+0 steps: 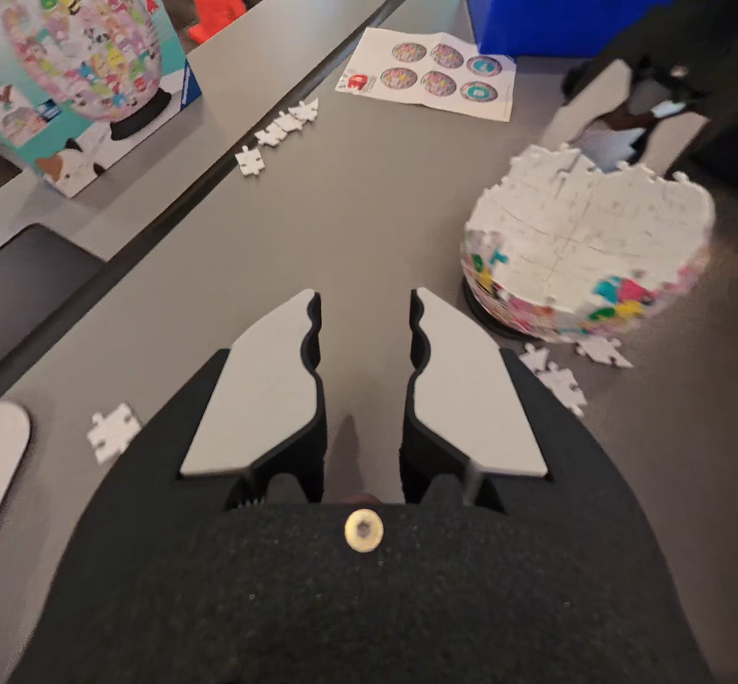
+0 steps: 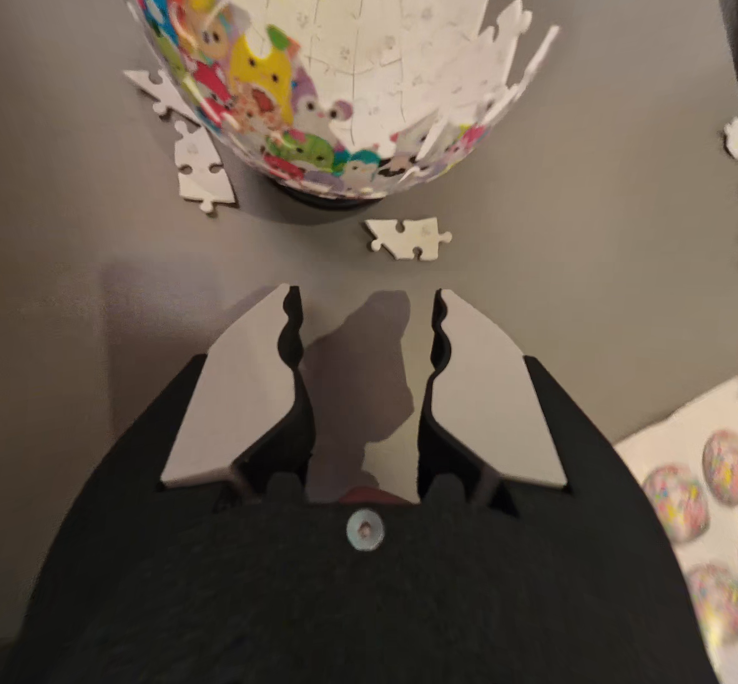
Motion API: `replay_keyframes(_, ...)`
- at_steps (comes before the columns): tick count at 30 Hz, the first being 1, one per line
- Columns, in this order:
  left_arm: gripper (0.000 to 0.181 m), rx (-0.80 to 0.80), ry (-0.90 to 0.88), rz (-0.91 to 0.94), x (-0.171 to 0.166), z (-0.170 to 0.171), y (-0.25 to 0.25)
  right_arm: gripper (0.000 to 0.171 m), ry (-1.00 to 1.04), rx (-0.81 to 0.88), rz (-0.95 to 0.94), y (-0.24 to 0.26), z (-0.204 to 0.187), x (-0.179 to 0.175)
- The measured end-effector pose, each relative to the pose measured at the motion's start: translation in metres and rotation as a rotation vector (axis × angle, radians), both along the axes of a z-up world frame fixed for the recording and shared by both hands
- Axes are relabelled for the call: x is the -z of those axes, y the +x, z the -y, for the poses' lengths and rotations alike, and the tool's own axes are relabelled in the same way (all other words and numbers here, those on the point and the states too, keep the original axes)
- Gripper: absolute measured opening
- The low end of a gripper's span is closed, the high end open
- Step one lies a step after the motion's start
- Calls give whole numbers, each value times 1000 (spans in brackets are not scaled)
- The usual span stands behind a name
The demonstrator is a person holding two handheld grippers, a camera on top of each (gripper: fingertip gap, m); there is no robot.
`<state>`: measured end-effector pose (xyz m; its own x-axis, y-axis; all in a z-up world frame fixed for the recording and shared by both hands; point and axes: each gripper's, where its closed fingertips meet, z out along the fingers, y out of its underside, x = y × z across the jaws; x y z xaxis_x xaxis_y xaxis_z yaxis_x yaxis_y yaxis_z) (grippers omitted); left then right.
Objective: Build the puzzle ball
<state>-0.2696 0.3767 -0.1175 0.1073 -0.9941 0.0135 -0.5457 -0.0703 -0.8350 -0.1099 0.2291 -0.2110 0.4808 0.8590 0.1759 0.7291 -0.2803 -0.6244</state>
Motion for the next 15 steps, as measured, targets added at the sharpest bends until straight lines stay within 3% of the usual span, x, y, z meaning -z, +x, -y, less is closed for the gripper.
replay_keyframes(2,41,-34,11,-13,-10,21,-20,61,-21,-98,-19,-5,-12,2)
replay_keyframes(7,41,-82,-53,54,-34,79,-46,77,-119,-213,-8,-16,-31,20)
replay_keyframes(11,41,-81,-87,85,-37,119,-50,68,-149,-221,-63,-21,-36,20)
replay_keyframes(13,41,-71,-95,81,-35,136,-48,47,-128,-223,-93,-20,-35,19)
replay_keyframes(15,41,-52,-104,81,-34,153,-43,47,-118,-195,-113,-16,-31,19)
